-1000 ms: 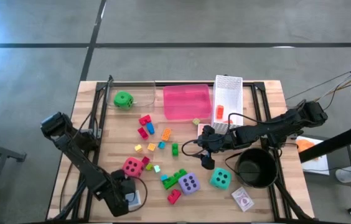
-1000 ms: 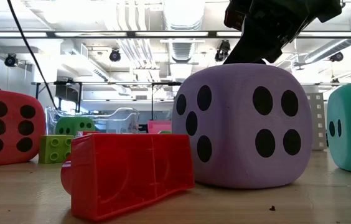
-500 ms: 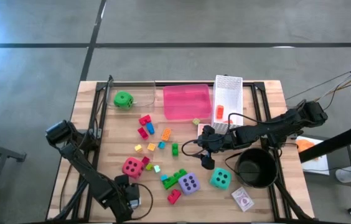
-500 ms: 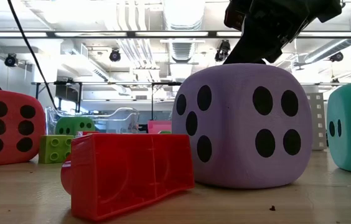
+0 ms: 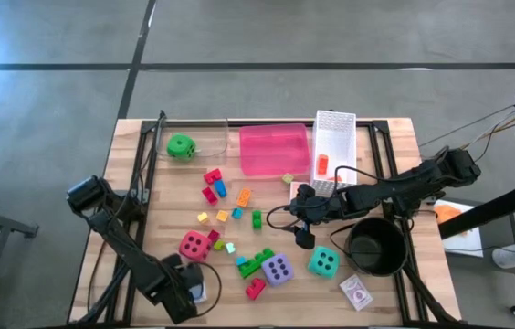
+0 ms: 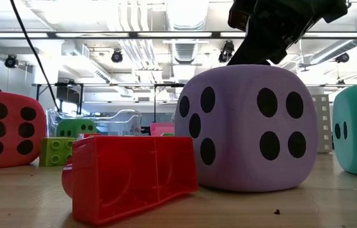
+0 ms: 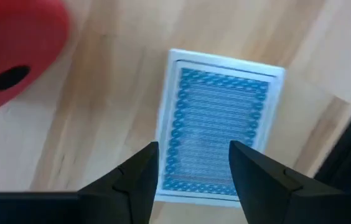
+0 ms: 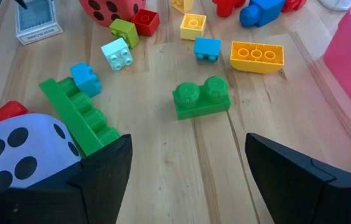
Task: Pick & Place Toys
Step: Put the blue deck of cards into the pink bin
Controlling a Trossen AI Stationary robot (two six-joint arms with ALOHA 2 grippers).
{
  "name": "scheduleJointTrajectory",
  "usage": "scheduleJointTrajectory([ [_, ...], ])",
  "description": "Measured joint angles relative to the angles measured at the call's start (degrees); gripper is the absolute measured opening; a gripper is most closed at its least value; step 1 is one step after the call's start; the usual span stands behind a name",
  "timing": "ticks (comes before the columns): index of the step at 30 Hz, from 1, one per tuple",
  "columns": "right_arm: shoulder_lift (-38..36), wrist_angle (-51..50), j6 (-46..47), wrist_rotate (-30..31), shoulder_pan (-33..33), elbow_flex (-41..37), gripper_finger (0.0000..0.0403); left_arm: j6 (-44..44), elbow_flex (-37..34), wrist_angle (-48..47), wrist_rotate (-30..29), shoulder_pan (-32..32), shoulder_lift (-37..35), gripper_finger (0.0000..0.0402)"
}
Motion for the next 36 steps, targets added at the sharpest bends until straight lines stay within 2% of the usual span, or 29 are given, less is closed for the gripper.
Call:
scheduleJointTrajectory([
  [4, 0.0, 0.0, 0.0, 0.0, 0.0, 0.0, 0.0306, -0.3, -0.1, 0.0, 0.0, 0.0, 0.0, 0.0222],
  [11, 0.0, 0.0, 0.0, 0.0, 0.0, 0.0, 0.0306, -1.6, -0.1, 0.5, -1.8, 0.0, 0.0, 0.0362],
  [13, 0.0, 0.0, 0.0, 0.0, 0.0, 0.0, 0.0306, -1.8, -0.1, 0.8, -2.6, 0.0, 0.0, 0.0389],
  [20, 0.0, 0.0, 0.0, 0.0, 0.0, 0.0, 0.0306, -2.7, -0.1, 0.8, -2.5, 0.0, 0.0, 0.037],
  [26, 0.0, 0.0, 0.0, 0.0, 0.0, 0.0, 0.0306, 0.6, -0.1, 1.4, -2.5, -0.2, 0.0, 0.0396],
  [36, 0.0, 0.0, 0.0, 0.0, 0.0, 0.0, 0.0306, 3.8, -0.2, 1.1, -4.4, -0.6, 0.2, 0.0399],
])
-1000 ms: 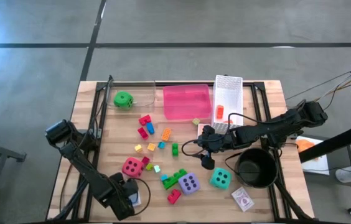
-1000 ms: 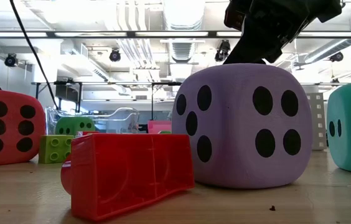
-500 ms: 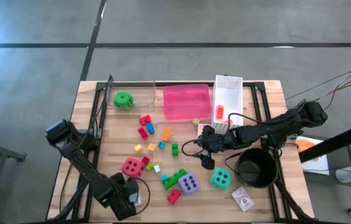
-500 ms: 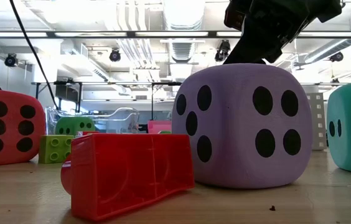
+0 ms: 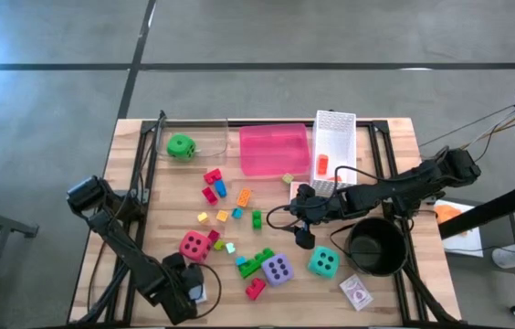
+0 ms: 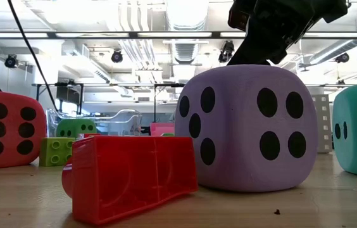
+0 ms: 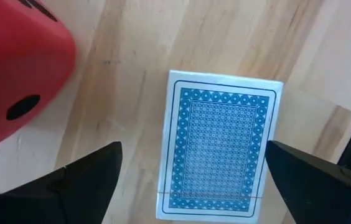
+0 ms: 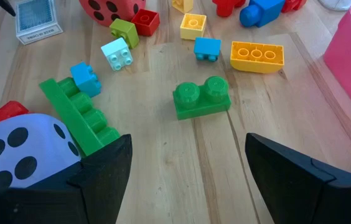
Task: Pick & Place Toys
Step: Put the blue deck of cards into the pink bin
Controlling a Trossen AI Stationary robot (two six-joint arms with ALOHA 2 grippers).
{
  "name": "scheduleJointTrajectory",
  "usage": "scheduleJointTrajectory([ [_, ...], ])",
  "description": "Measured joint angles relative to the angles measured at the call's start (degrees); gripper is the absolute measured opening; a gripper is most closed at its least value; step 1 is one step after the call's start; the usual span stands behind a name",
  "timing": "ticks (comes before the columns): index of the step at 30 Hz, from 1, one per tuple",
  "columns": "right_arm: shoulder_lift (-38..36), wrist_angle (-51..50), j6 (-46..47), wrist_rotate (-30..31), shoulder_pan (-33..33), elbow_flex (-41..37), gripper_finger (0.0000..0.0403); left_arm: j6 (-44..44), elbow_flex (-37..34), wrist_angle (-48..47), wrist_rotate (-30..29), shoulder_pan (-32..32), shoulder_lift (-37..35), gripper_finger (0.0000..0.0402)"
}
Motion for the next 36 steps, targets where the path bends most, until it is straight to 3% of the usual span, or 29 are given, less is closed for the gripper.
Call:
scheduleJointTrajectory([
  [17, 0.0, 0.0, 0.0, 0.0, 0.0, 0.0, 0.0306, 0.9, 0.9, 3.4, -2.7, 0.0, 1.6, 0.04],
  [26, 0.0, 0.0, 0.0, 0.0, 0.0, 0.0, 0.0306, 5.1, 12.5, -12.4, -0.1, 0.3, 9.9, 0.04],
  [36, 0.0, 0.0, 0.0, 0.0, 0.0, 0.0, 0.0306, 4.9, 9.0, -9.2, -0.1, 0.3, 10.0, 0.04],
])
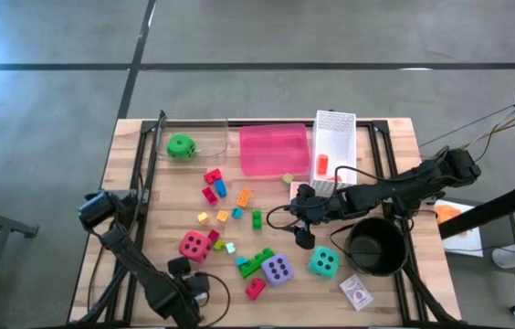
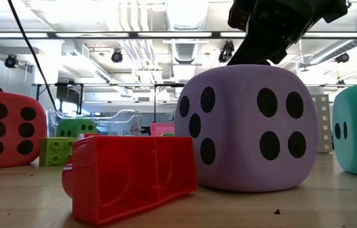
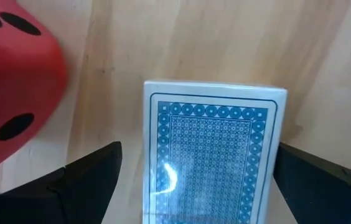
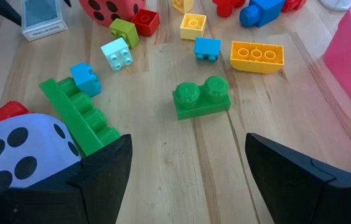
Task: Pick & Place Toys
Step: Put the blue deck of cards into the pink bin
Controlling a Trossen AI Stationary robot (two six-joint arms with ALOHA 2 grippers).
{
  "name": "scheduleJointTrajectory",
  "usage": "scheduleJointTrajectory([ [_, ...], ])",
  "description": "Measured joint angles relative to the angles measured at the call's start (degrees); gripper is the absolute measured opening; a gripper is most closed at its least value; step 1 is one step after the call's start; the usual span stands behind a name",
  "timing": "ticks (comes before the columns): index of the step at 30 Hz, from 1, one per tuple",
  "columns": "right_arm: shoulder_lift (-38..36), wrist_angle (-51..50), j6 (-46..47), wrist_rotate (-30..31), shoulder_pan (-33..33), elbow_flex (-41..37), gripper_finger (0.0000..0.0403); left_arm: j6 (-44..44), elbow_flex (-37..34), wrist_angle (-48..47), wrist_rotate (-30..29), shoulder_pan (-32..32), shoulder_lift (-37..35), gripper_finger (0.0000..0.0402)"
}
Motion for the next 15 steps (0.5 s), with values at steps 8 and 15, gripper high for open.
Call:
scheduleJointTrajectory([
  [8, 0.0, 0.0, 0.0, 0.0, 0.0, 0.0, 0.0306, -0.1, -2.9, 2.9, 0.0, 0.2, -0.4, 0.04],
  [15, 0.0, 0.0, 0.0, 0.0, 0.0, 0.0, 0.0306, 0.5, -4.4, 5.4, 0.1, 0.4, -0.6, 0.0399],
])
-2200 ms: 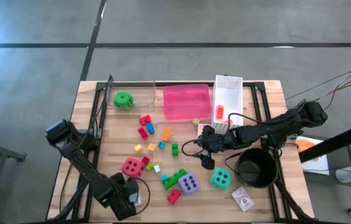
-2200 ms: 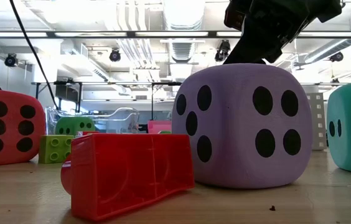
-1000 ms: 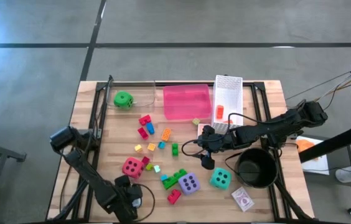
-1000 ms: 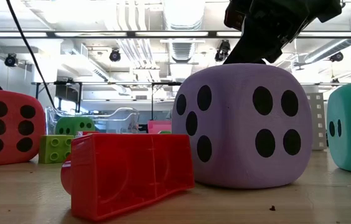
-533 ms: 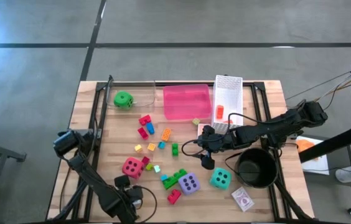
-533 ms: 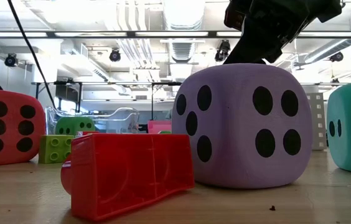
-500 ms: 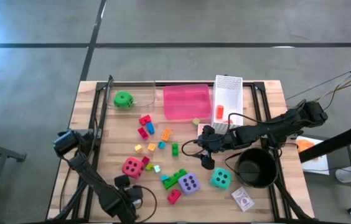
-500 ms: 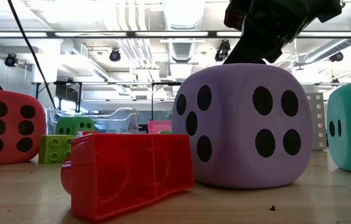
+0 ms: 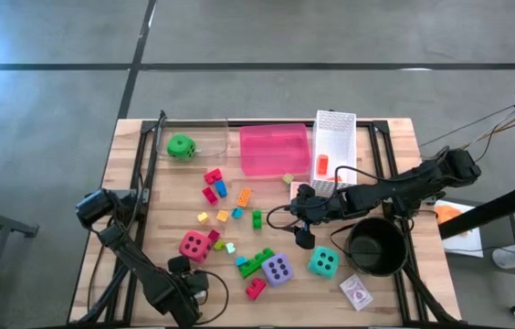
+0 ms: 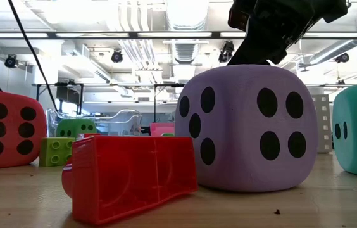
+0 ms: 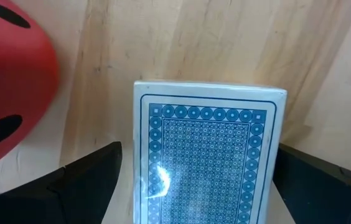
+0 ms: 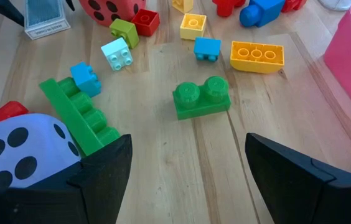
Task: Pick & Place Toys
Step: Put the blue deck of cards into the pink bin
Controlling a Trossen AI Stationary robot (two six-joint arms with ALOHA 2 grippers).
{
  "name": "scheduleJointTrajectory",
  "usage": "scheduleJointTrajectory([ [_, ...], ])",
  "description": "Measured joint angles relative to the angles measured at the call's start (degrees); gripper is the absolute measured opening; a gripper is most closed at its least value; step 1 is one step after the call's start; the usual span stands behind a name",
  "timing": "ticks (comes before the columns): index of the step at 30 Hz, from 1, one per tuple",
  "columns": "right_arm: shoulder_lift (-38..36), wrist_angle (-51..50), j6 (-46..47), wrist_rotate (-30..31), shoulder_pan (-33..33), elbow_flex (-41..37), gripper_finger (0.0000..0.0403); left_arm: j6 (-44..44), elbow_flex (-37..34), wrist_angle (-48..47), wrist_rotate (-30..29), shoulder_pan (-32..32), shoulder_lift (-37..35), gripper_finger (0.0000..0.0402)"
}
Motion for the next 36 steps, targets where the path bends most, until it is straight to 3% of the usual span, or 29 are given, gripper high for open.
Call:
scheduleJointTrajectory([
  [9, 0.0, 0.0, 0.0, 0.0, 0.0, 0.0, 0.0306, 1.3, -0.1, 1.9, 1.9, 1.3, -0.1, 0.039],
  [16, 0.0, 0.0, 0.0, 0.0, 0.0, 0.0, 0.0306, -0.5, -0.1, 3.2, 3.4, 1.9, -0.1, 0.0298],
  [27, 0.0, 0.0, 0.0, 0.0, 0.0, 0.0, 0.0306, -2.7, -0.2, 2.8, 2.9, 2.1, -1.6, 0.0298],
  [36, 0.0, 0.0, 0.0, 0.0, 0.0, 0.0, 0.0306, -2.7, -0.3, 2.2, -6.1, 3.8, -11.9, 0.0298],
])
